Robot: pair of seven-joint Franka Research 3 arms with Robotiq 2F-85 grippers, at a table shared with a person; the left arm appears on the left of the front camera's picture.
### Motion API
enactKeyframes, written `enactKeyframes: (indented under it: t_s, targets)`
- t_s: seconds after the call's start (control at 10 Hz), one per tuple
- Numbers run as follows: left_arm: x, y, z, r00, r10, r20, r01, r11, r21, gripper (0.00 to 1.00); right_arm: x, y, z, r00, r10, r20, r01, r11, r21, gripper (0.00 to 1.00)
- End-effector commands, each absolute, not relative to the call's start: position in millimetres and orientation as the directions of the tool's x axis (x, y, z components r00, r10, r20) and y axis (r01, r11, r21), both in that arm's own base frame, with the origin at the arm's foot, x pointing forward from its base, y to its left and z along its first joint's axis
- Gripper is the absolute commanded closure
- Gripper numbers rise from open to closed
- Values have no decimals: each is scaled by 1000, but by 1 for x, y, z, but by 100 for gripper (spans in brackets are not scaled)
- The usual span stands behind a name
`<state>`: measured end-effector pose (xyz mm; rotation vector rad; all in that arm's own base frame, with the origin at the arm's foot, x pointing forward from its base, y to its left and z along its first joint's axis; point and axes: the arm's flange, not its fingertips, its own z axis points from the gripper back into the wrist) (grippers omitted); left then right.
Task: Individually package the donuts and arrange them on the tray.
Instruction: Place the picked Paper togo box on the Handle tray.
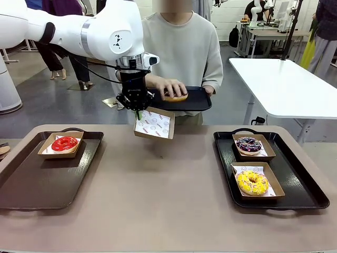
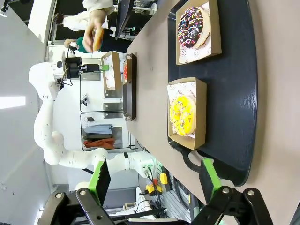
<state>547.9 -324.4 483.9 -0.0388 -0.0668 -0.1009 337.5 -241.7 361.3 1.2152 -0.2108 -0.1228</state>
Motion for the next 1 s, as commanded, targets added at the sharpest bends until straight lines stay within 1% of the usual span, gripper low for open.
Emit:
enactKeyframes:
  t_s: [0.0, 0.9]
  targets:
    - [546, -323, 485, 993, -96, 62, 99, 994, -45, 100, 338, -245, 361, 977, -190, 100, -30, 340, 940, 0]
    - [546, -323, 485, 993, -96, 62, 99, 994, -45, 100, 338, -245, 361, 977, -190, 100, -30, 340, 940, 0]
